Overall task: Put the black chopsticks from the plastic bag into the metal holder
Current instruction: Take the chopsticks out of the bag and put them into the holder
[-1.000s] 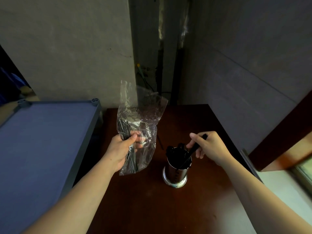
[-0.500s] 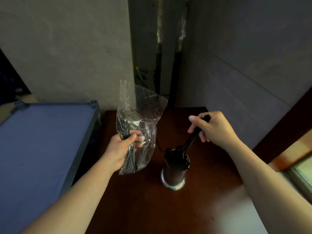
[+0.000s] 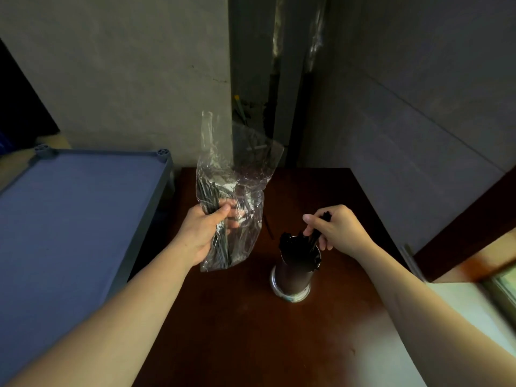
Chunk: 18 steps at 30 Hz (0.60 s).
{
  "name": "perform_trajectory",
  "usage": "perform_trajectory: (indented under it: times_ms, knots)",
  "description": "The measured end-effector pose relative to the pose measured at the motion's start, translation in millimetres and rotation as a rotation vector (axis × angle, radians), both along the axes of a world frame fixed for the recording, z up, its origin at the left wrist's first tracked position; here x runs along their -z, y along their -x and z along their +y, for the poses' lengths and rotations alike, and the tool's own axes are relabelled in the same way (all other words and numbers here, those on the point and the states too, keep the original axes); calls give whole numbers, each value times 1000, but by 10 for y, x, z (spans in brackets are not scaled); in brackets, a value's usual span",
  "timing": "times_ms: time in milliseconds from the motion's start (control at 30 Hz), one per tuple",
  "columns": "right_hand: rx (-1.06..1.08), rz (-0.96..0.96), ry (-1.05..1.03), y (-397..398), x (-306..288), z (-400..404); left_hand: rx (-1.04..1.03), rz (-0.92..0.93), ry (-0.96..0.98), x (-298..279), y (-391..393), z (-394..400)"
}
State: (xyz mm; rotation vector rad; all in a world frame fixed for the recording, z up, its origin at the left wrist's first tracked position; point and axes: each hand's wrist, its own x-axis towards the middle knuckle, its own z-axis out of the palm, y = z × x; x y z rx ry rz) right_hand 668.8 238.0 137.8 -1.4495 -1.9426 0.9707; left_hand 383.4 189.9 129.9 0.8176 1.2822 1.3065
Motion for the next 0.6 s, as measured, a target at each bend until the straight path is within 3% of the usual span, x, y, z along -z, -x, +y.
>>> perform_trajectory:
  times_ms: [400,600]
  knots:
    - [26,-75,95,-24,338,4,-2,-15,14,85,35,-29]
    - [16,-115,45,-39,332,17,3,-24,-6,75,64,-25]
